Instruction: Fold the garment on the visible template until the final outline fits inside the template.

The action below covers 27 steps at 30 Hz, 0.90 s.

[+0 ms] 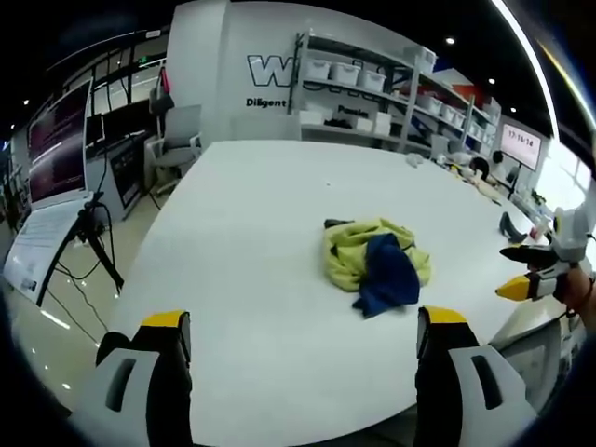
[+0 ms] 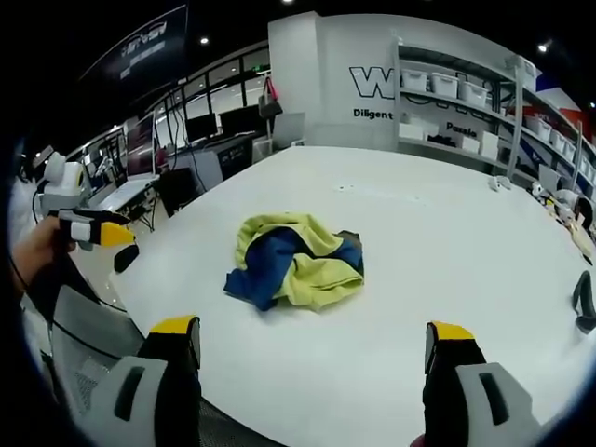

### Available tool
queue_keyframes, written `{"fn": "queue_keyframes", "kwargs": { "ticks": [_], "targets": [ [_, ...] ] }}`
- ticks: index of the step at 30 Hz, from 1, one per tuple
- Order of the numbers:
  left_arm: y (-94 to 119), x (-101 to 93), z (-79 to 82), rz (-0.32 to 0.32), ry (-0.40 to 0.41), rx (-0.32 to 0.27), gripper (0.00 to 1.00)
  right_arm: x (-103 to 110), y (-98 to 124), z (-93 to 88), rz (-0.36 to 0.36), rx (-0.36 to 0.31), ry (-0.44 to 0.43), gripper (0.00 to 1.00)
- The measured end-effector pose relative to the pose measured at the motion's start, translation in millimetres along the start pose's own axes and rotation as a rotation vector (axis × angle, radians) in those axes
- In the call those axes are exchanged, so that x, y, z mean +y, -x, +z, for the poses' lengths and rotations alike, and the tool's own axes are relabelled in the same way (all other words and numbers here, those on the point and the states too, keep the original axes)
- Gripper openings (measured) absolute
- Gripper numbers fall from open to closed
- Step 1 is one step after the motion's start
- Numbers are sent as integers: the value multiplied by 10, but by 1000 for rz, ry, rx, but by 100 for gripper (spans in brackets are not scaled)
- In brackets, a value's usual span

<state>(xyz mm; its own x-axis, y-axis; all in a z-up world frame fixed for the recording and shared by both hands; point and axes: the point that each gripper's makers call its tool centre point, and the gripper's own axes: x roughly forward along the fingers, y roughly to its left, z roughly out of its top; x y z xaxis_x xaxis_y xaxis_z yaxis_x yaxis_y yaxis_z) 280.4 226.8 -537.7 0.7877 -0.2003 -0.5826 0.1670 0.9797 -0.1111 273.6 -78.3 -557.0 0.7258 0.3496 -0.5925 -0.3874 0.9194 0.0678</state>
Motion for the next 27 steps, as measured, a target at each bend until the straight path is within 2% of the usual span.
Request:
{"fn": "queue_keyframes", "kwargs": {
  "ticks": [16,27],
  "targets": [
    [-22,20,-15,5,4,10,95,29,-11,-18,12,11,-3,99],
    [-92,18,15,-3,6,18,94,65,-79,68,23,1,2,98]
  ]
}}
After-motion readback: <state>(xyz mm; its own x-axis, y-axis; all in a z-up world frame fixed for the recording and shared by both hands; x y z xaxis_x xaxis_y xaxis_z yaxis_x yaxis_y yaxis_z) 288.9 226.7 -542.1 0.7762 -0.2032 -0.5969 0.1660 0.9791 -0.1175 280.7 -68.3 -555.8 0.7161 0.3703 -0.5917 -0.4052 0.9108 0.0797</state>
